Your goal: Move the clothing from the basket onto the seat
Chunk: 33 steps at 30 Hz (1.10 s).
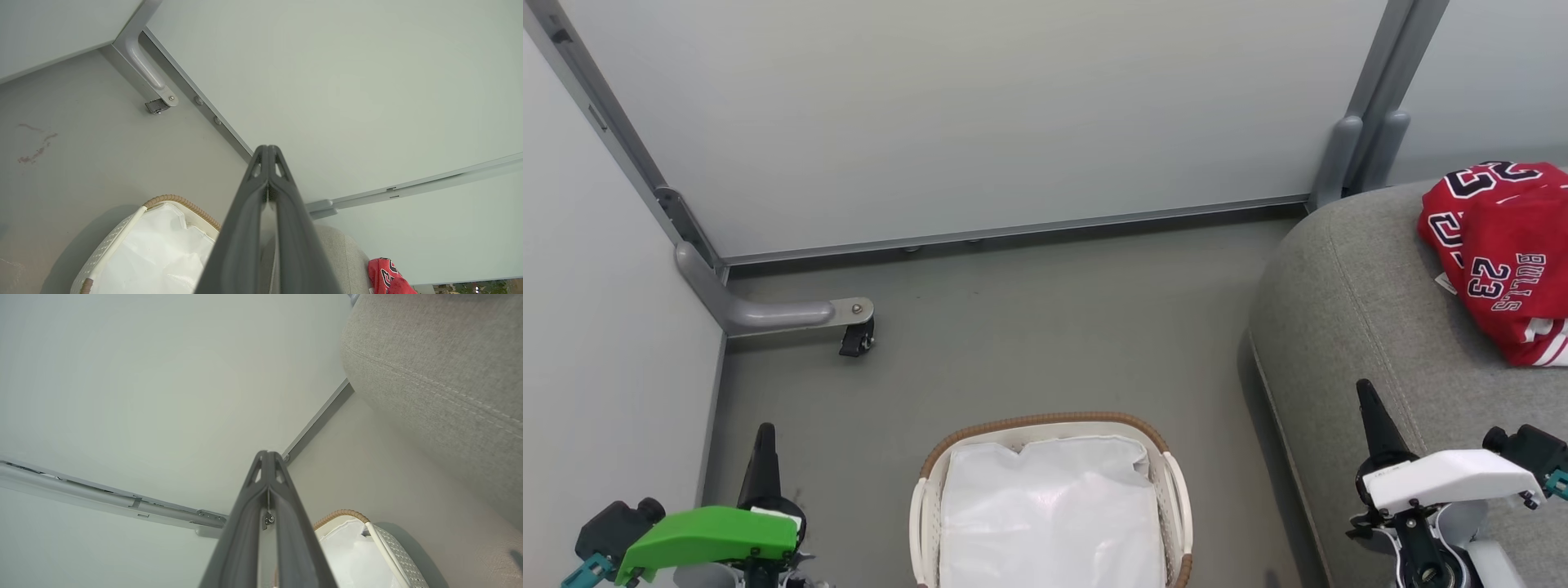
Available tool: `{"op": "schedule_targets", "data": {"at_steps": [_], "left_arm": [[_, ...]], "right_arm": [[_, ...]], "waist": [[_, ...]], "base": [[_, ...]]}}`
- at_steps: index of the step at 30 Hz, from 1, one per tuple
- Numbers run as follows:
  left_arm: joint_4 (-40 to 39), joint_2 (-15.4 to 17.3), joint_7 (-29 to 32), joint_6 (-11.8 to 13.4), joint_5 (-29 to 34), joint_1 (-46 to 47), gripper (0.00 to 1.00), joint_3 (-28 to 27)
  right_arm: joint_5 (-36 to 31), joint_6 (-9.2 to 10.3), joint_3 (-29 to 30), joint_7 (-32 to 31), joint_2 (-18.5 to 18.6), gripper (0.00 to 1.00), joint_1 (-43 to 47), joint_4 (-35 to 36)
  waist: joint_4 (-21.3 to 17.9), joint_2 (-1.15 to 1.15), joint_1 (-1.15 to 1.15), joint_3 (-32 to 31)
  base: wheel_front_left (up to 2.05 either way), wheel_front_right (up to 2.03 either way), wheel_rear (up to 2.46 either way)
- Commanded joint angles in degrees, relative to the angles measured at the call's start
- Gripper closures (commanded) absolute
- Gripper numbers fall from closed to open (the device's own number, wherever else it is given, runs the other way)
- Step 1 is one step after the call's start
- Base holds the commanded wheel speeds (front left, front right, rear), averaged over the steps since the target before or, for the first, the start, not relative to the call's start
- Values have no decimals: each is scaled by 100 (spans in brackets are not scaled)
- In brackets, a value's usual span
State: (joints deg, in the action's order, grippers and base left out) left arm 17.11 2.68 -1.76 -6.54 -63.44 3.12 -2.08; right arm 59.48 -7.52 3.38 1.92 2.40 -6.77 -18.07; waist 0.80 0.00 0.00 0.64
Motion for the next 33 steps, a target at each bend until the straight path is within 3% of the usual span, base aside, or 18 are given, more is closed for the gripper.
{"op": "schedule_targets", "data": {"at_steps": [1,33], "left_arm": [[-67,21,35,-31,-153,139,100,-53],[-208,28,482,-71,-1692,264,100,-280]], "right_arm": [[182,2,37,-54,39,100,-7,87],[1920,4,201,-509,52,100,39,277]], "waist": [[-2,0,0,-1],[-40,0,0,-23]], "base": [[0,0,0],[0,0,0]]}}
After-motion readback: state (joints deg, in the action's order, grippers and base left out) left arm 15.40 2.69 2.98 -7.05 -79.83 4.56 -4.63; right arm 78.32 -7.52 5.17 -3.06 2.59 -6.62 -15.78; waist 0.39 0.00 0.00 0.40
